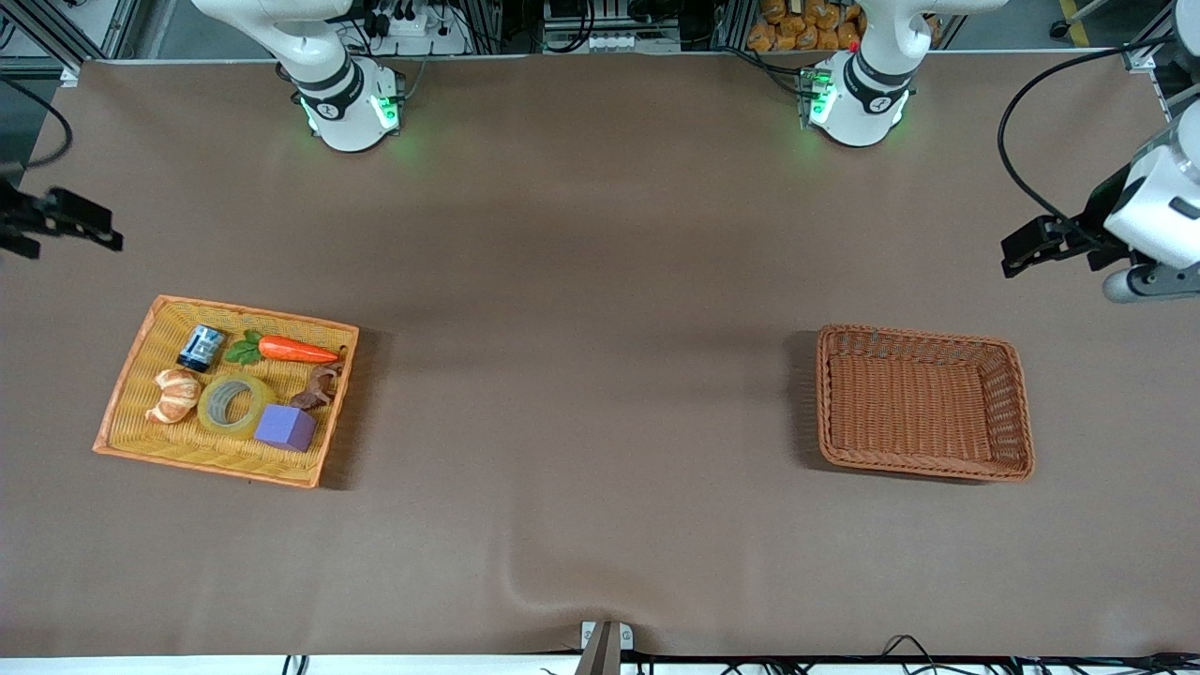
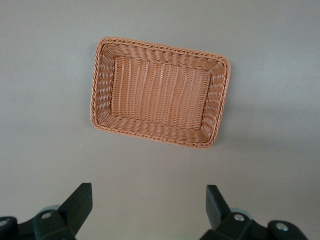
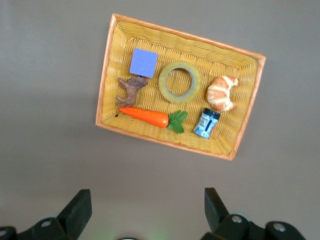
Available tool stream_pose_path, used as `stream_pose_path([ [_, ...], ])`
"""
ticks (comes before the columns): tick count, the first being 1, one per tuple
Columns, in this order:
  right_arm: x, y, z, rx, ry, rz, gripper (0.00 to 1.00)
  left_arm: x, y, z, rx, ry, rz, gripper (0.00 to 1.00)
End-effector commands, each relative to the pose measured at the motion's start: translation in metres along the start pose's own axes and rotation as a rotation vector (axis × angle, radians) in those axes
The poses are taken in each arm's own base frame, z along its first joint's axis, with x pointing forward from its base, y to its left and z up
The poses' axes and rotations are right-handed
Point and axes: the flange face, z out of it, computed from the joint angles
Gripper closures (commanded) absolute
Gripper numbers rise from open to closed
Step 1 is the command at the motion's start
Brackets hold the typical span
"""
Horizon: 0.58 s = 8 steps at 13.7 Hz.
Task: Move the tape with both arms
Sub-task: 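Move the right gripper toward the tape roll in the yellow tray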
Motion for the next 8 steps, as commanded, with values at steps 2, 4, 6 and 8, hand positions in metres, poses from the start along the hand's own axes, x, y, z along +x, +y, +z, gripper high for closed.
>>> stream_pose_path([
  [2, 0.039, -0.007, 0.067, -0.007, -0.037, -0.076, 0.0, 0.01, 0.002, 0.018, -0.022, -0.012, 0.003, 0.0],
  [4, 0.051, -0.008, 0.123, -0.02, 0.015, -0.121, 0.0, 0.012, -0.007, 0.028, -0.024, -0.012, -0.013, 0.0],
  [6, 0.055, -0.011, 0.164, -0.038, 0.07, -0.173, 0.0, 0.012, -0.006, 0.028, -0.023, -0.007, -0.01, 0.0],
  [8, 0.053, -0.005, 0.221, -0.041, 0.052, -0.282, 0.0, 0.011, -0.007, 0.026, -0.024, -0.005, -0.012, 0.0],
])
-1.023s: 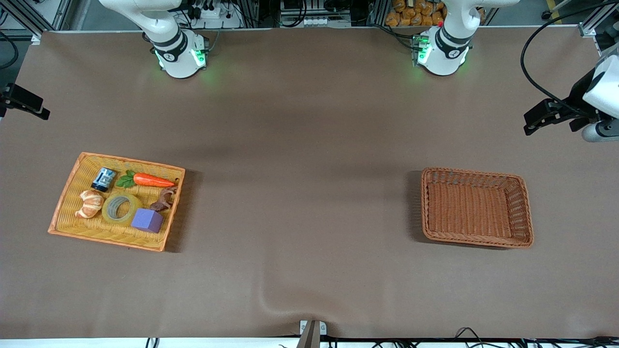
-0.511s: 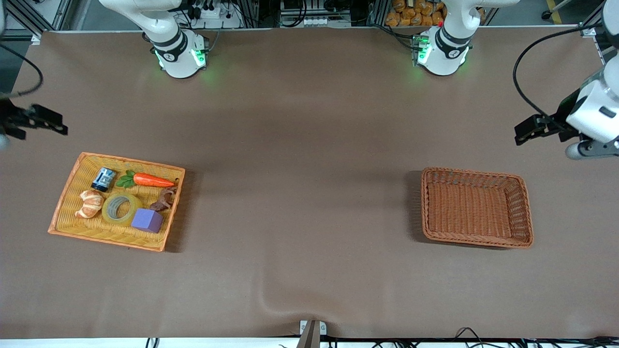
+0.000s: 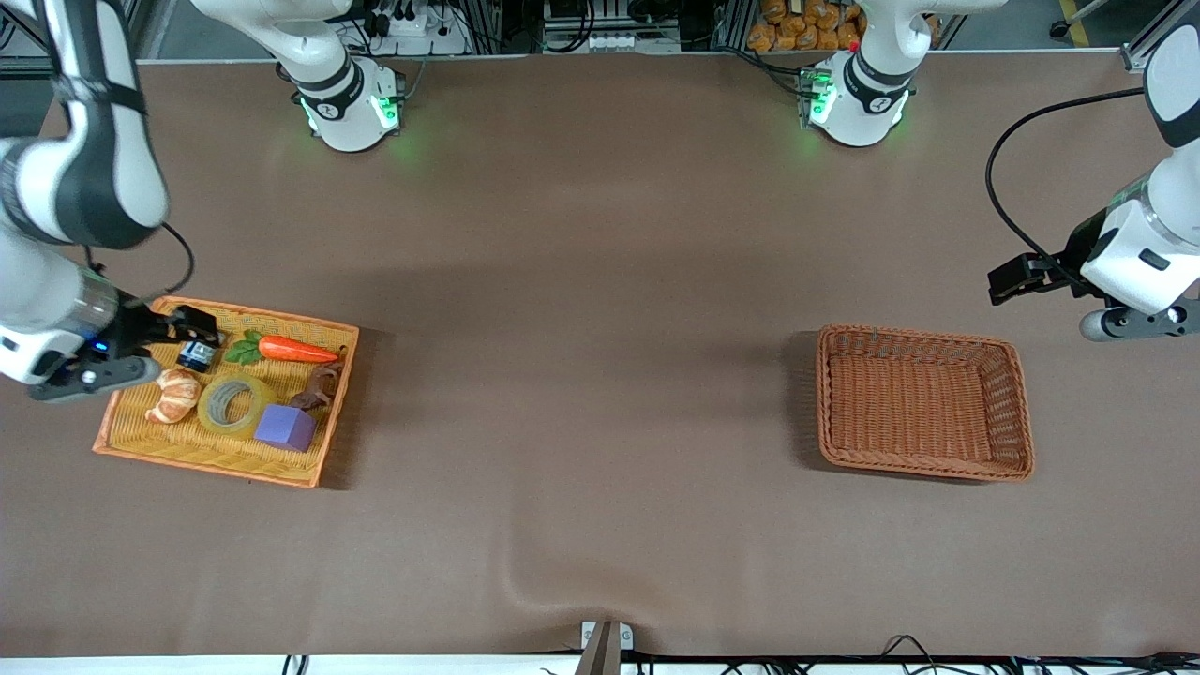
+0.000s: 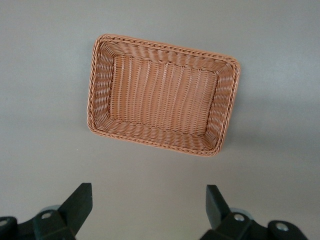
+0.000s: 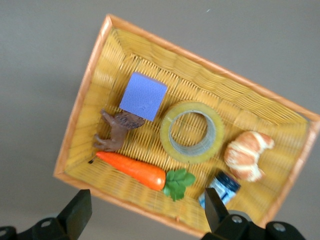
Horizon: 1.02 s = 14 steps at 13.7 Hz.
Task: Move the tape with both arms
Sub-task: 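Lower the right gripper and grasp the yellow tape roll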
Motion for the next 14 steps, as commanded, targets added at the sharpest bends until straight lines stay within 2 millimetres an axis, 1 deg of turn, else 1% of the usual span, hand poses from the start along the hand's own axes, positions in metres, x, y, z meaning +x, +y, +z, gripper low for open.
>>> stream_pose_path([
  [1, -0.016, 0.012, 0.06, 0.0, -0.008, -0.194, 0.0, -0.006, -0.001, 0.0, -0.024, 0.0, 0.003, 0.0],
  [2, -0.019, 0.029, 0.075, -0.004, -0.004, -0.223, 0.0, -0.007, -0.001, 0.008, -0.022, -0.015, 0.002, 0.0],
  [4, -0.017, 0.034, 0.114, 0.016, -0.042, -0.221, 0.0, -0.001, 0.003, 0.023, -0.021, -0.016, 0.006, 0.0],
  [5, -0.013, 0.033, 0.13, 0.012, -0.033, -0.223, 0.0, 0.001, 0.01, 0.029, -0.02, -0.021, 0.016, 0.0],
  [6, -0.009, 0.033, 0.14, -0.002, -0.015, -0.236, 0.0, 0.002, 0.019, 0.035, -0.02, -0.029, 0.026, 0.0],
  [7, -0.006, 0.034, 0.149, -0.009, -0.01, -0.242, 0.0, 0.001, 0.033, 0.04, -0.019, -0.038, 0.039, 0.0],
  [8, -0.001, 0.031, 0.154, -0.009, -0.013, -0.248, 0.05, 0.002, 0.044, 0.046, -0.014, -0.049, 0.03, 0.0],
  [9, 0.005, 0.027, 0.161, -0.006, -0.018, -0.258, 0.06, -0.001, 0.057, 0.048, -0.01, -0.054, 0.015, 0.0],
  [10, 0.009, 0.026, 0.166, -0.004, -0.024, -0.265, 0.06, -0.004, 0.07, 0.05, -0.006, -0.063, 0.001, 0.0],
  [11, 0.012, 0.021, 0.169, -0.002, -0.024, -0.292, 0.06, -0.008, 0.082, 0.051, -0.001, -0.069, -0.017, 0.0],
  [12, 0.014, 0.019, 0.176, 0.002, -0.032, -0.302, 0.1, -0.011, 0.09, 0.051, 0.002, -0.071, -0.035, 0.0],
  [14, 0.015, 0.024, 0.192, 0.009, -0.048, -0.298, 0.21, -0.009, 0.095, 0.06, 0.007, -0.086, -0.04, 0.0],
])
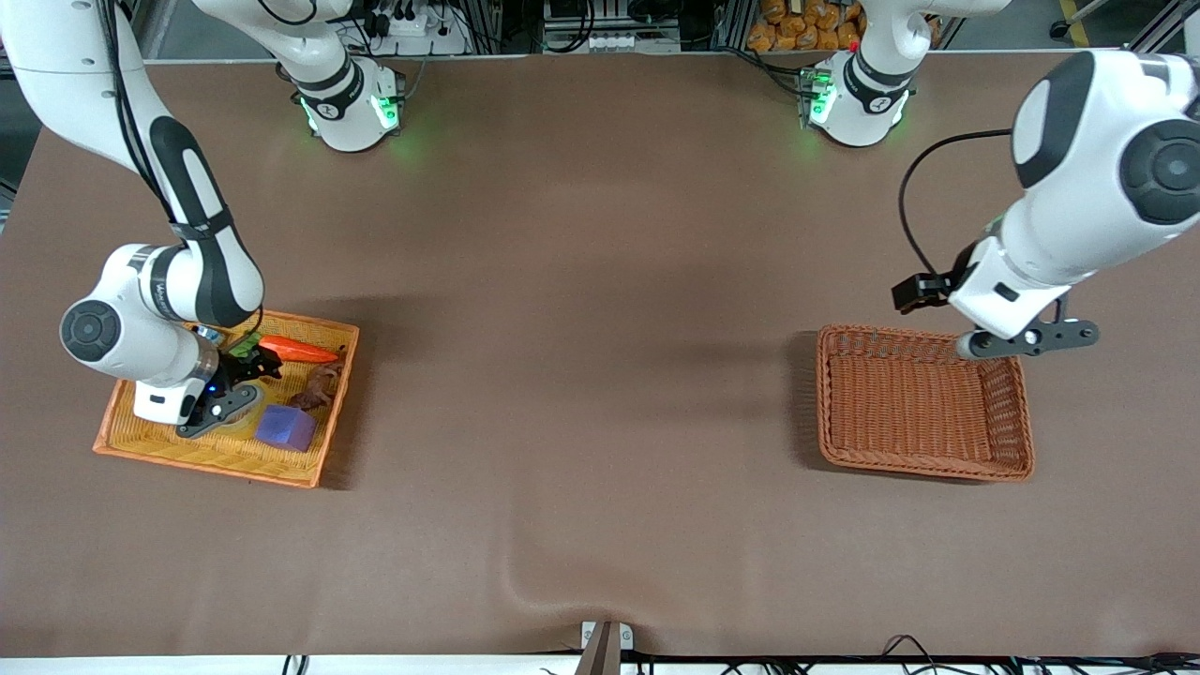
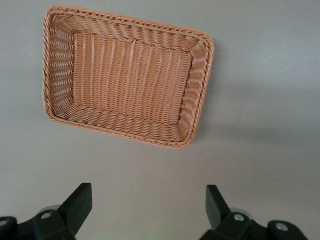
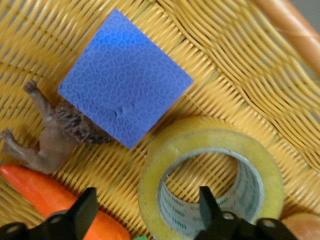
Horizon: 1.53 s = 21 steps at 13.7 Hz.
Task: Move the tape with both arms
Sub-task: 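Lower the right gripper and grasp the yellow tape roll, then carry the tape to mid-table and set it down with the right gripper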
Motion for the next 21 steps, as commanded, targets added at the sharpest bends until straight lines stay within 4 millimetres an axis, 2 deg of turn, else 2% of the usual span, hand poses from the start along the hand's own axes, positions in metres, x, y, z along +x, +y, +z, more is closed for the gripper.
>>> stream_pose_path([
  [1, 0.006, 0.009, 0.018, 0.007, -0.004, -0.011, 0.25, -0.001, 0.006, 0.005, -0.015, -0.018, -0.012, 0.0],
  [2, 0.005, 0.01, 0.019, 0.008, -0.002, -0.007, 0.33, -0.002, 0.008, 0.004, -0.015, -0.018, -0.009, 0.0],
  [3, 0.004, 0.009, 0.022, 0.015, -0.01, -0.006, 0.46, -0.003, 0.008, 0.004, -0.015, -0.019, -0.009, 0.0],
  [5, 0.004, 0.008, 0.021, 0.022, -0.012, -0.004, 0.79, -0.004, 0.006, 0.007, 0.0, -0.024, -0.007, 0.0],
  [6, 0.004, 0.007, 0.019, 0.027, -0.018, -0.004, 1.0, -0.006, -0.001, 0.0, 0.0, -0.027, -0.002, 0.0],
  [8, 0.01, 0.005, 0.002, 0.028, -0.018, -0.013, 1.0, -0.008, -0.003, -0.008, -0.004, -0.016, 0.0, 0.0],
  [9, 0.013, 0.007, -0.019, 0.046, -0.035, -0.014, 1.0, -0.009, 0.002, -0.005, -0.001, -0.019, 0.007, 0.0],
  [12, 0.041, 0.002, -0.121, 0.124, -0.126, -0.045, 1.0, -0.003, 0.006, 0.005, -0.002, -0.019, 0.011, 0.0],
  [13, 0.048, -0.002, -0.149, 0.141, -0.146, -0.049, 1.0, 0.0, 0.004, 0.004, -0.007, -0.008, 0.005, 0.0],
  [14, 0.065, -0.016, -0.173, 0.146, -0.13, -0.066, 1.0, 0.005, 0.0, 0.004, -0.011, 0.006, -0.002, 0.0],
  [15, 0.084, -0.041, -0.186, 0.147, -0.112, -0.056, 1.0, 0.007, -0.001, 0.003, -0.014, 0.017, -0.005, 0.0],
  [17, 0.113, -0.094, -0.19, 0.169, -0.109, 0.072, 1.0, 0.013, -0.002, 0.012, -0.013, 0.015, -0.009, 0.0],
  [19, 0.14, -0.152, -0.193, 0.282, -0.081, 0.166, 1.0, 0.012, -0.004, 0.009, -0.016, 0.022, -0.014, 0.0],
  [20, 0.154, -0.188, -0.194, 0.308, -0.081, 0.199, 1.0, 0.011, -0.005, 0.005, -0.018, 0.028, -0.014, 0.0],
  [21, 0.176, -0.246, -0.194, 0.281, -0.088, 0.253, 1.0, 0.013, -0.012, 0.007, -0.031, 0.02, -0.031, 0.0],
])
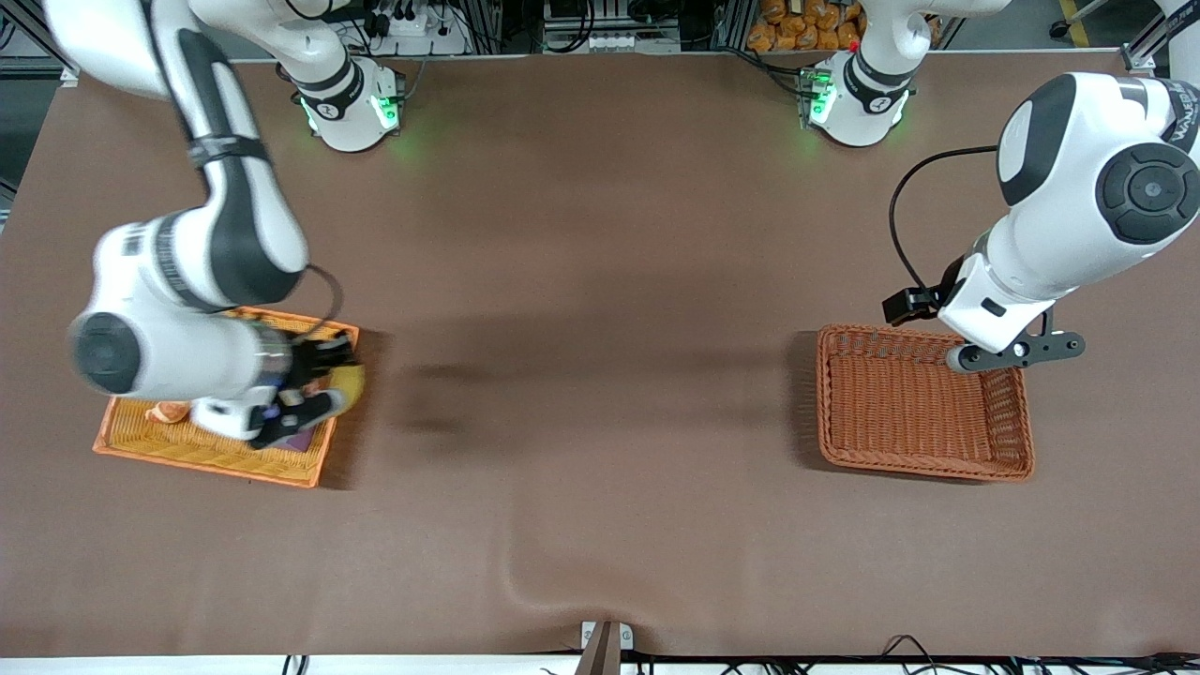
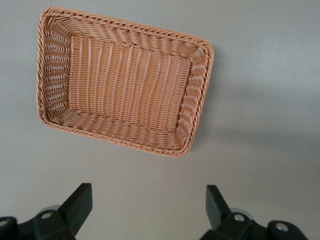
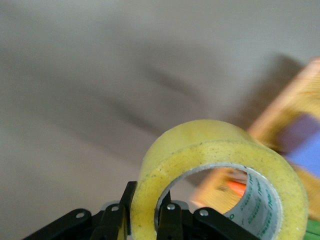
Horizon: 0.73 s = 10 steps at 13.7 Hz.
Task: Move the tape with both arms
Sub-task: 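Carry the tape to mid-table and set it down with the right gripper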
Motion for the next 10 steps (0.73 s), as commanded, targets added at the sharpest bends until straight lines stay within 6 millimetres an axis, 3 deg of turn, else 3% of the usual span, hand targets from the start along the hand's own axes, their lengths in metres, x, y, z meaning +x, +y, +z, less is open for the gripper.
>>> stream_pose_path([
  [1, 0.025, -0.096, 0.019, -0.014, 0.064, 0.14, 1.0, 0.002, -0.008, -0.002, -0.021, 0.004, -0.014, 0.0],
  [4, 0.057, -0.198, 0.087, -0.02, 0.2, 0.258, 1.0, 0.008, 0.0, 0.016, -0.02, 0.003, -0.002, 0.0],
  [5, 0.065, -0.247, 0.112, -0.001, 0.271, 0.313, 1.0, 0.009, 0.005, 0.017, -0.045, 0.007, -0.016, 0.0],
  [7, 0.077, -0.314, 0.171, 0.029, 0.321, 0.441, 1.0, 0.009, 0.026, 0.012, -0.146, 0.004, -0.035, 0.0],
  [8, 0.079, -0.337, 0.192, 0.031, 0.336, 0.459, 1.0, 0.011, 0.024, 0.014, -0.145, 0.003, -0.039, 0.0],
  [10, 0.08, -0.361, 0.219, 0.038, 0.339, 0.483, 1.0, 0.01, 0.025, 0.021, -0.144, -0.01, -0.043, 0.0],
])
